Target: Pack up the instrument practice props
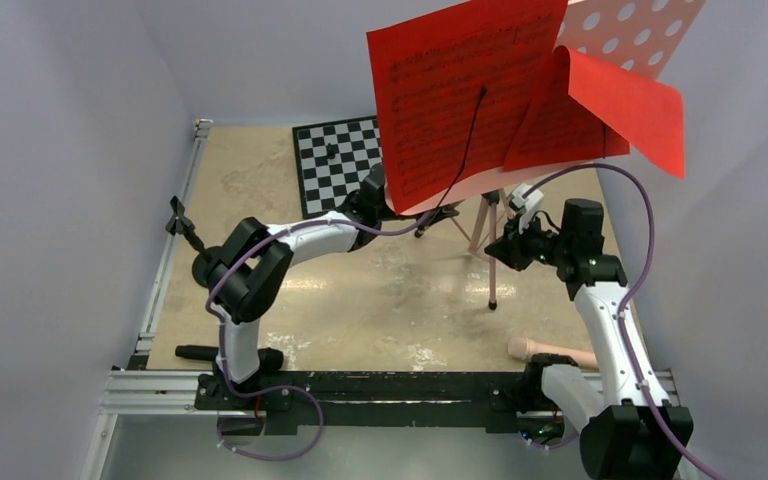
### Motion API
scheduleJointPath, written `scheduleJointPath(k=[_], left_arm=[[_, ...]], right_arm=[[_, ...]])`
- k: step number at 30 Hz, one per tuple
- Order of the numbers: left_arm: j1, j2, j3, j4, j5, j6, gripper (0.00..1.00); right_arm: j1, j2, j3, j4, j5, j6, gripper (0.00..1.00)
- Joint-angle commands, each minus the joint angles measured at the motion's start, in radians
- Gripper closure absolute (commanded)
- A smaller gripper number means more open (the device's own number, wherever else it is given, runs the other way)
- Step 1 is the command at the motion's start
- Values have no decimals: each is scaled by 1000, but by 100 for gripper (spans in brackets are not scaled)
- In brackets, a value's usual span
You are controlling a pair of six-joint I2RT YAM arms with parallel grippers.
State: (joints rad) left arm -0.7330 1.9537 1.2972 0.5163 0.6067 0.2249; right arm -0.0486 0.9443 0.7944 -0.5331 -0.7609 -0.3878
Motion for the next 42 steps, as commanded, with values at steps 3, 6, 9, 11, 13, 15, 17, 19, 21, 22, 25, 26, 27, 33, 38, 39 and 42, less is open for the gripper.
scheduleJointPath(k=[3, 6, 9, 11, 13, 15, 17, 19, 21, 22, 25, 26, 27, 33, 38, 39, 42], left_arm=[[48, -186, -65, -97, 114, -99, 100], [74, -225, -98, -148, 128, -109, 100], [97, -294, -171, -173, 127, -88, 100], [122, -345, -231, -193, 131, -74, 100], [151, -382, -277, -209, 136, -56, 100], [178, -410, -314, -225, 131, -35, 100], [201, -430, -335, -251, 132, -3, 100], [221, -453, -359, -264, 137, 24, 100], [241, -477, -392, -267, 152, 63, 100], [250, -488, -407, -270, 156, 90, 100], [279, -501, -438, -272, 185, 155, 100], [290, -501, -440, -274, 191, 170, 100], [304, -496, -440, -274, 197, 181, 100], [343, -476, -424, -298, 231, 235, 100], [345, -483, -440, -317, 228, 291, 100], [346, -481, -440, -322, 228, 298, 100], [346, -482, -446, -331, 225, 310, 94]], right_arm=[[148, 23, -27, -1, -16, 213, 100], [200, 35, -34, 64, -7, 310, 100], [245, 42, -37, 97, 8, 336, 100], [278, 55, -43, 115, 14, 350, 100], [318, 75, -48, 145, 25, 367, 100], [358, 97, -44, 167, 27, 379, 100], [406, 122, -31, 184, 26, 408, 100], [442, 145, -21, 206, 34, 434, 100], [477, 163, -18, 230, 42, 456, 100], [496, 173, -17, 239, 46, 463, 100], [538, 197, -18, 257, 58, 483, 100], [547, 204, -18, 261, 61, 489, 99], [557, 214, -17, 263, 62, 492, 99], [573, 237, 18, 215, 62, 464, 76], [573, 236, 48, 128, 48, 395, 42], [573, 235, 56, 107, 40, 368, 35], [572, 230, 78, 40, 35, 308, 11]])
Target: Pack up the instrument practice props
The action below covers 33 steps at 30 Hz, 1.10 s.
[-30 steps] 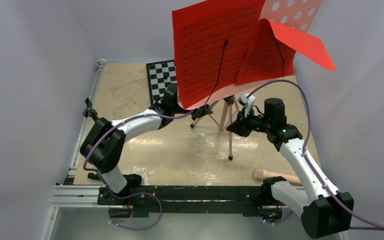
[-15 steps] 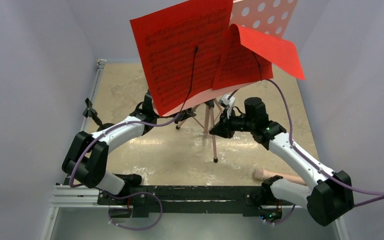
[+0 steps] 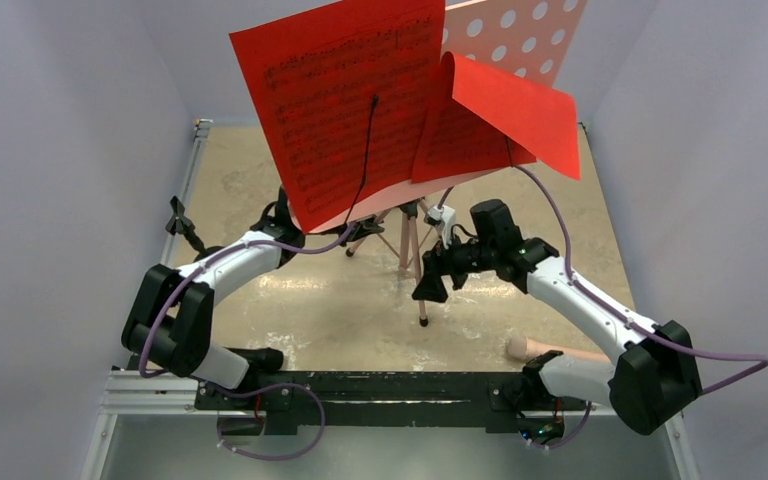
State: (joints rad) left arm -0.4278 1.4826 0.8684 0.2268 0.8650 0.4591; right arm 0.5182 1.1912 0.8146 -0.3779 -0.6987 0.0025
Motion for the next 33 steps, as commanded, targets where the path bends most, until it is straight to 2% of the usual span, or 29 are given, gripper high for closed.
scheduleJointPath(k=[1, 4, 8, 9, 10, 11, 12, 20, 25, 30, 33], left_arm=[[41, -12, -18, -43, -37, 74, 88], [42, -25, -26, -20, -63, 32, 60], [42, -54, -49, 27, -91, -55, 39], [41, -66, -66, 43, -94, -67, 24], [41, -77, -90, 68, -98, -81, 15], [42, -89, -110, 85, -104, -85, 8], [41, -104, -135, 97, -115, -86, 5], [41, -229, -264, 169, -185, -132, 4], [40, -336, -314, 97, -169, -33, 1], [32, -454, -357, -20, -169, 63, 1], [-8, -511, -357, -122, -172, 94, 1]], right_arm=[[5, -23, 63, -131, -26, -91, 5], [5, -40, 76, -179, -10, -130, 1], [4, -65, 82, -224, 13, -162, 1], [5, -69, 80, -229, 23, -163, 1], [4, -74, 80, -233, 33, -163, 1], [4, -78, 78, -238, 40, -168, 1], [4, -80, 79, -243, 49, -173, 1], [3, -146, 107, -398, 179, -269, 1], [1, -269, 98, -505, 310, -357, 1], [2, -368, 131, -630, 391, -329, 1], [1, -410, 189, -699, 495, -296, 1]])
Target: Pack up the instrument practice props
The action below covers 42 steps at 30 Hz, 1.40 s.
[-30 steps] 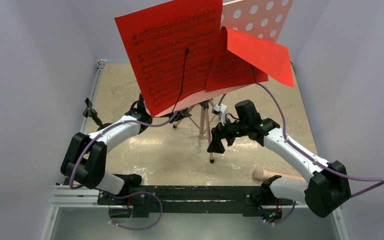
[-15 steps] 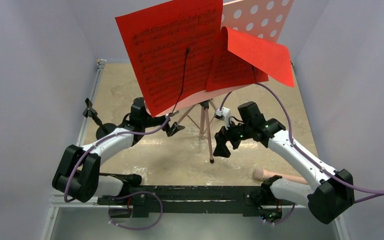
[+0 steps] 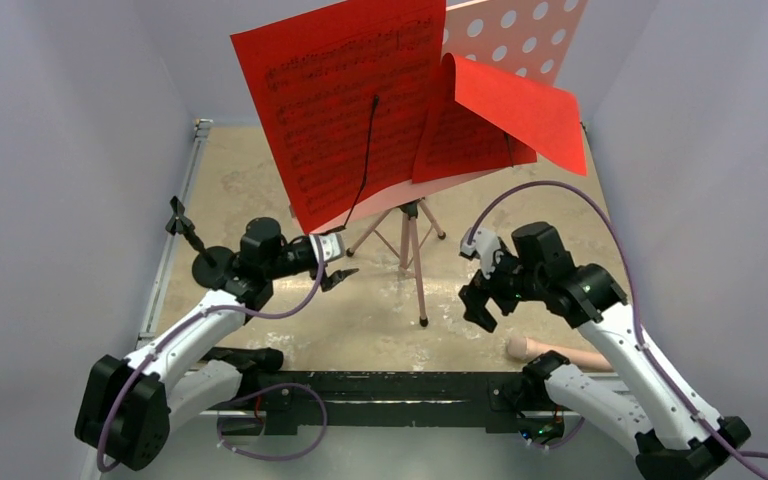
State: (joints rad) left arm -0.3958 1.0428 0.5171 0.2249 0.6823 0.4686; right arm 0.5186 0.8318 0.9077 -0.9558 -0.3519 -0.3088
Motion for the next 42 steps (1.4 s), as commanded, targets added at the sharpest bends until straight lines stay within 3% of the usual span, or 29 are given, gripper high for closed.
scheduleJointPath(k=[1, 7, 10, 14, 17, 19, 23, 26, 33, 42], left_arm=[[-62, -90, -6, -155, 3, 94, 0], [-216, -175, 31, -342, -48, 88, 1], [-220, -146, 83, -396, -72, 62, 3], [-219, -147, 116, -419, -124, 58, 4], [-219, -172, 95, -459, -91, 70, 5], [-219, -185, 70, -460, -68, 77, 5], [-218, -177, 78, -479, -59, 99, 5], [-219, -165, 92, -492, -71, 145, 5], [-219, -126, 97, -400, -112, 92, 5], [-225, -146, 96, -380, -124, 50, 4]], right_arm=[[-1, -67, 120, -142, 175, 18, 1], [-20, -159, 371, -341, 195, -205, 3], [-20, -187, 520, -406, 318, -306, 6], [-41, -189, 684, -354, 532, -343, 18], [-107, -130, 823, -319, 531, -385, 19], [-124, -95, 900, -285, 501, -423, 15], [-124, -47, 931, -100, 500, -504, 13], [-124, -39, 947, -6, 406, -583, 15], [-124, -42, 831, 267, 318, -778, 23], [-123, 26, 843, 313, 128, -761, 38]])
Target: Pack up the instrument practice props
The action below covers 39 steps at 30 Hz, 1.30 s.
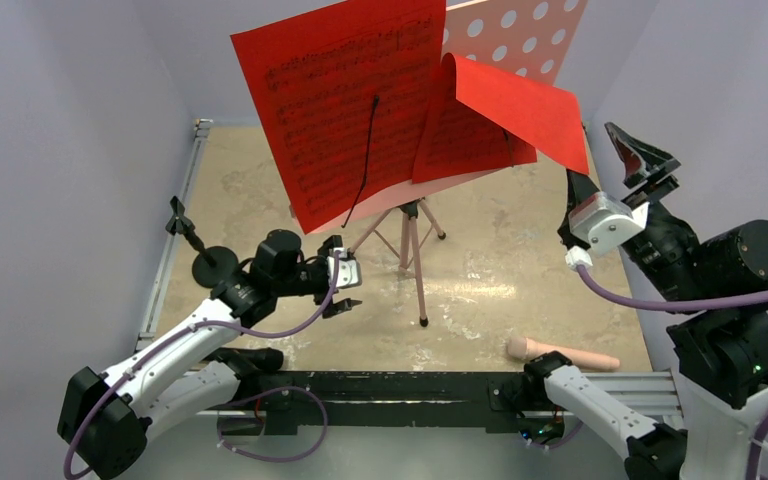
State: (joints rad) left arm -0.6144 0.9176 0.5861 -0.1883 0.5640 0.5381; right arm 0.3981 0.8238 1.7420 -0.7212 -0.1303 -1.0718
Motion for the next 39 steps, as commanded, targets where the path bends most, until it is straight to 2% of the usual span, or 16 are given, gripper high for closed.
scheduleJointPath(k=[1, 8, 11, 13, 15, 16, 31, 39], left_arm=[[-7, -21, 26, 35, -9, -24, 4], [-6, -30, 27, 38, -7, -33, 4], [-7, -32, 28, 28, -7, -28, 4], [-7, -31, 28, 27, -6, -25, 4], [-8, -27, 31, 30, -2, -27, 4], [-7, -25, 33, 29, -1, -27, 4], [-13, -4, 48, 48, 9, -24, 4], [-12, -18, 38, 40, 8, -24, 4]], right_arm=[[-1, 39, 11, 79, -106, 16, 40], [14, 105, 100, 104, -113, 70, 70], [14, 123, 135, 103, -110, 70, 74], [16, 133, 154, 102, -100, 68, 82], [15, 143, 171, 105, -87, 69, 96], [15, 147, 179, 110, -78, 72, 100], [16, 269, 294, 284, 29, 66, 100], [13, 431, 585, 327, 74, 82, 100]])
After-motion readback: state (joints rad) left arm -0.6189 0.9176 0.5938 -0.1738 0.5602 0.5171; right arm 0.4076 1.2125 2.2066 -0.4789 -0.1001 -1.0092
